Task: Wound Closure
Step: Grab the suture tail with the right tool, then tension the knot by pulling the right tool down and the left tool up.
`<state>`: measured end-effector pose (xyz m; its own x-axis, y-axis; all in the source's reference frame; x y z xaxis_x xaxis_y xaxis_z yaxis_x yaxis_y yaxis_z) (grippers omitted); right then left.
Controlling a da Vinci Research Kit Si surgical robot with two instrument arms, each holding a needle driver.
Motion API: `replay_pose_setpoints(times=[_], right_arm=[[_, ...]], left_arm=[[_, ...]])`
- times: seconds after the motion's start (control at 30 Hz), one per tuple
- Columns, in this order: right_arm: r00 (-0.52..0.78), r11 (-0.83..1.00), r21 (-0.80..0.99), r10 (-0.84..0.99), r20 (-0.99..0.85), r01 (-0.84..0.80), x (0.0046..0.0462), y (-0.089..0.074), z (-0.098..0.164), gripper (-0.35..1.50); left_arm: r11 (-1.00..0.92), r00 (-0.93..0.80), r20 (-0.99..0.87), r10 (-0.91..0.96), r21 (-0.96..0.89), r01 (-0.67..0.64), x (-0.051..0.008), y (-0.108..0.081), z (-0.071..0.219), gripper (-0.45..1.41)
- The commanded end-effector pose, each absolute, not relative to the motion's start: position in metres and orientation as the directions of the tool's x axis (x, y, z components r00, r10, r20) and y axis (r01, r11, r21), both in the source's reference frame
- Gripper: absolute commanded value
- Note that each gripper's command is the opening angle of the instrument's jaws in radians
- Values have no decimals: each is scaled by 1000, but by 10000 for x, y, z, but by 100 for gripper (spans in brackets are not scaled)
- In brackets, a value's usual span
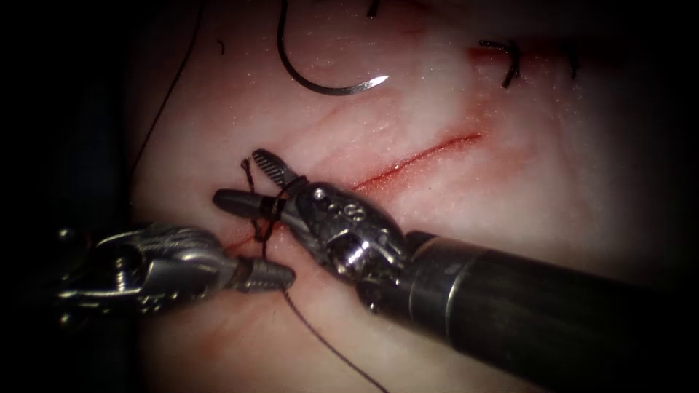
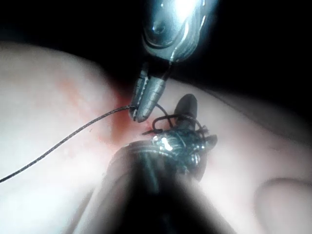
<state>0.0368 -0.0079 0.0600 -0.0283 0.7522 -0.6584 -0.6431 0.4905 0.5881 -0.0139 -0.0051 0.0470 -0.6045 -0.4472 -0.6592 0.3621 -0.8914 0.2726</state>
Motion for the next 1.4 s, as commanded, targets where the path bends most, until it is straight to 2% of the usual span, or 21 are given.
replay_pose_setpoints(times=[0.03,0.17,0.4,0.47,0.5,0.53,0.57,0.7,1.0,1.4], right_arm=[[-29,493,588,750,-661,-641,379,-73,604,79],[-20,489,582,755,-655,-650,383,-70,607,78],[17,492,564,763,-646,-664,383,-70,622,57],[18,493,563,763,-647,-663,382,-70,624,32],[18,493,564,763,-646,-662,381,-70,623,10],[19,494,566,764,-645,-659,380,-70,622,-30],[24,498,573,768,-641,-651,379,-70,620,-35],[65,588,538,709,-702,-604,378,-70,610,-35],[107,653,525,676,-729,-545,380,-80,603,-35],[128,720,458,596,-793,-521,349,-92,590,-35]], left_arm=[[-888,-602,-657,-454,279,365,-144,-45,474,-35],[-888,-602,-656,-454,280,365,-144,-45,475,-35],[-888,-605,-654,-454,278,365,-144,-45,475,-35],[-886,-603,-652,-459,282,368,-144,-45,475,-35],[-886,-603,-652,-458,282,368,-144,-45,475,-35],[-886,-605,-651,-459,281,370,-144,-45,475,-35],[-886,-605,-651,-459,280,370,-144,-45,475,-35],[-883,-604,-648,-464,283,375,-144,-45,475,-35],[-881,-606,-644,-466,279,381,-142,-44,476,-35],[-885,-622,-633,-461,274,377,-113,-34,472,-35]])
